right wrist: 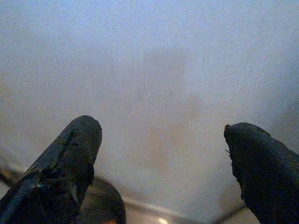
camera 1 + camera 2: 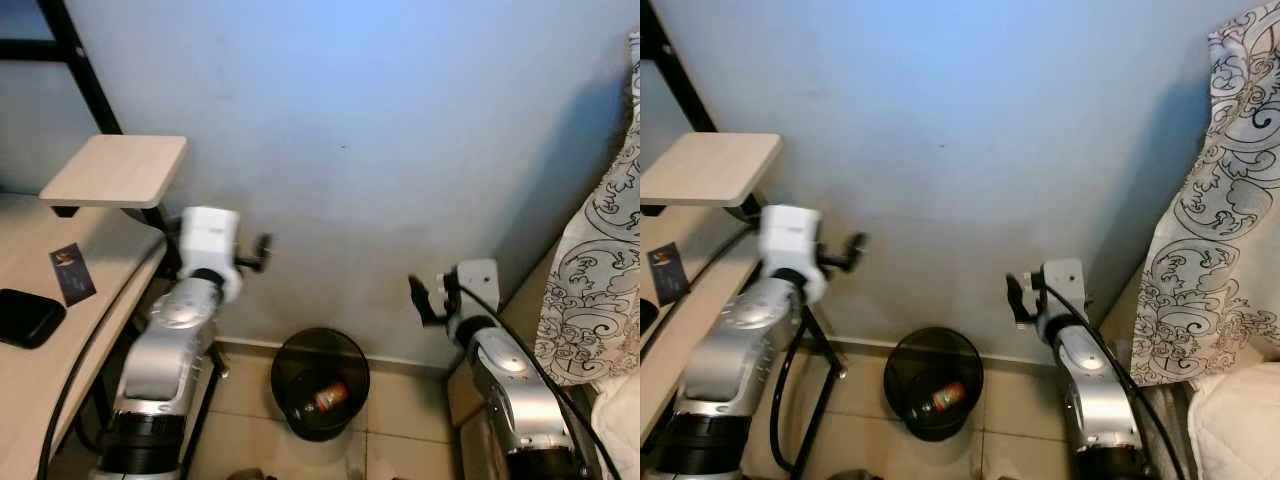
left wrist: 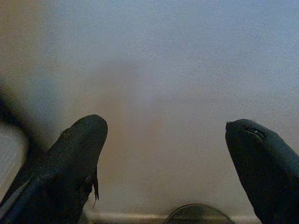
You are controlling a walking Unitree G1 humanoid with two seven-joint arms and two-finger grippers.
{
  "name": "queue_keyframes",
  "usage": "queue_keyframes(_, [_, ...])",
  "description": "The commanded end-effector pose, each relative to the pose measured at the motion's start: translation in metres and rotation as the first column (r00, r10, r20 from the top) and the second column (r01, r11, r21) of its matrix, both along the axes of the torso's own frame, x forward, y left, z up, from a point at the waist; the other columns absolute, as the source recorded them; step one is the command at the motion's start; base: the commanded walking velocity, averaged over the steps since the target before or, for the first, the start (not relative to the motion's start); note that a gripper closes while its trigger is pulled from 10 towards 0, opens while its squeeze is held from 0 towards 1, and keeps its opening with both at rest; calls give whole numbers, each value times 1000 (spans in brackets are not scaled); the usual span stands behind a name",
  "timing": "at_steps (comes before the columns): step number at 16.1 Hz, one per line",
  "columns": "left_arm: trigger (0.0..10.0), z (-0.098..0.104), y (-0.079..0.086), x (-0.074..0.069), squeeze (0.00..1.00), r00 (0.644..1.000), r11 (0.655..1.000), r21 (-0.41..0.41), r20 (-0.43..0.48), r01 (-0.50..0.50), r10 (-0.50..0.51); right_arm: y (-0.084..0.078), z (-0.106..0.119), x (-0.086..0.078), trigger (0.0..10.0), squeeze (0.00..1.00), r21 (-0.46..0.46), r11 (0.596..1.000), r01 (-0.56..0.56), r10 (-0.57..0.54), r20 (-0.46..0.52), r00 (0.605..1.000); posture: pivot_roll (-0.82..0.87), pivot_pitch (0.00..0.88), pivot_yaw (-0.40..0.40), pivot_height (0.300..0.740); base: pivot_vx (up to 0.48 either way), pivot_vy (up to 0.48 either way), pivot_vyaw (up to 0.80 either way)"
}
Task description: Clean up the room
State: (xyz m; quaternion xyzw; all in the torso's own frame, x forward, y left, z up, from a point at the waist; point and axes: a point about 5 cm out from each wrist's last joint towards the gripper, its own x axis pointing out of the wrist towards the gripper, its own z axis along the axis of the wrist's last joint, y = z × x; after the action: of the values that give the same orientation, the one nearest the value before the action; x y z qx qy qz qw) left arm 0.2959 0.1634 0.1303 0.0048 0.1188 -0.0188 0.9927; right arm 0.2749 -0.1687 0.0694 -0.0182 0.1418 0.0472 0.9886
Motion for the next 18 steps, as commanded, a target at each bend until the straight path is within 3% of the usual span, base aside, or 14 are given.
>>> queue_keyframes(1, [10000, 8, 14, -1, 0, 991, 991, -30, 33, -128, 129, -2, 7, -1, 10000, 0, 10, 999, 33, -34, 17, 999, 63, 0, 9, 740, 0, 0, 0])
queue_keyframes(3, [10000, 9, 21, -2, 0, 974, 972, 54, 21, -228, 227, -2, 7, -2, 10000, 0, 39, 998, 47, -46, -6, 999, 71, 0, 17, 740, 0, 0, 0])
queue_keyframes(4, [10000, 11, 20, -6, 0, 982, 980, 70, -12, -189, 190, 0, 14, 1, 10000, 0, 60, 996, 61, -62, 17, 998, 60, 0, 29, 740, 0, 0, 0])
queue_keyframes(6, [10000, 11, 15, -11, 0, 993, 992, 40, 9, -116, 115, 2, 20, 1, 10000, 0, 82, 996, 42, -45, 34, 998, 61, 0, 30, 740, 0, 0, 0])
queue_keyframes(8, [10000, 6, 18, -21, 0, 992, 985, 117, 29, -129, 126, -3, 21, -5, 10000, 0, 52, 997, 59, -61, 34, 998, 56, 0, 30, 740, 0, 0, 0])
queue_keyframes(9, [10000, 5, 14, -29, 0, 995, 986, 149, 81, -68, 56, -6, 23, -11, 10000, 0, 84, 992, 98, -101, 34, 994, 42, 0, 37, 740, 0, 0, -781])
queue_keyframes(12, [10000, -4, 7, -38, 0, 998, 988, 150, 59, 29, -38, -10, 38, -27, 10000, 0, 79, 990, 117, -125, 101, 987, 20, 0, 40, 740, 0, 0, -788])
queue_keyframes(14, [10000, -10, 6, -43, 0, 998, 989, 142, 42, 47, -54, -14, 39, -38, 10000, 0, -14, 991, 133, -131, 93, 987, 24, 0, 34, 740, 0, 0, -788])
queue_keyframes(18, [10000, -10, 5, -51, 0, 996, 991, 122, 67, 48, -56, -11, 36, -43, 10000, 0, 44, 989, 144, -146, 55, 988, 39, 0, 28, 740, 0, 0, -788])
